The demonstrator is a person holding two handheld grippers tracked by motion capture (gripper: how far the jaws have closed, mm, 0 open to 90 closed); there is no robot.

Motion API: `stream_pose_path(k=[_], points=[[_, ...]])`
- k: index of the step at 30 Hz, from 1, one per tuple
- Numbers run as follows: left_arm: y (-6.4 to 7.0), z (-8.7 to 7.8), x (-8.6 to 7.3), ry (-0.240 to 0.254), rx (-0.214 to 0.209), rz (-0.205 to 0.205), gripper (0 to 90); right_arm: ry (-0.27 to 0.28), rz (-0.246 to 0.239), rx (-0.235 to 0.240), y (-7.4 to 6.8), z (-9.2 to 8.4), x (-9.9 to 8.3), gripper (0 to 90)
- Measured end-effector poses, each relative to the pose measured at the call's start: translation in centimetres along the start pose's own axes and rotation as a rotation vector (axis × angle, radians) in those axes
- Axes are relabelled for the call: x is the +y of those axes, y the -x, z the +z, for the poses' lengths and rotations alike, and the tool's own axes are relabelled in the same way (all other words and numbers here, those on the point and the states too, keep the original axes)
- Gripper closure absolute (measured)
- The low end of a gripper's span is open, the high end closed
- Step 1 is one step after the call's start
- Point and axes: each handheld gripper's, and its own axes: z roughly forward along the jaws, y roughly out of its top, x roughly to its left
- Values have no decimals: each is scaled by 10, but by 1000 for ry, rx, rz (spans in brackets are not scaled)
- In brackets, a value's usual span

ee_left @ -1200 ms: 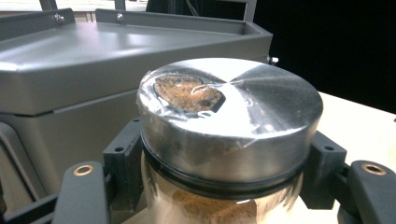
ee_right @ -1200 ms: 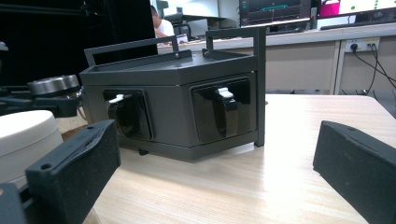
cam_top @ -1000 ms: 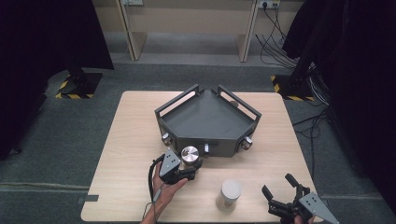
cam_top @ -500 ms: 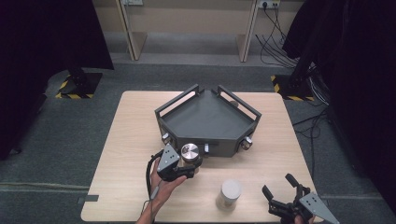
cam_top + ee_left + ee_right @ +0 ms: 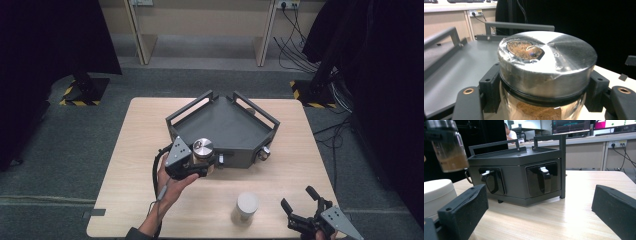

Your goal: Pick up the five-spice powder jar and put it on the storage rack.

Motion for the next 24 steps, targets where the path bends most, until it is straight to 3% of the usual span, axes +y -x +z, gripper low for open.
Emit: stream_pose_path(k=[10, 18, 24], points=[[-8, 14, 29, 12, 61, -45, 306, 0, -1, 2, 0, 0, 0, 8], [-14, 27, 39, 10, 106, -46, 305, 0, 2, 5, 1, 0, 0, 8], [-18, 42, 38, 30, 149, -49, 305, 0, 3, 7, 1, 0, 0, 8]])
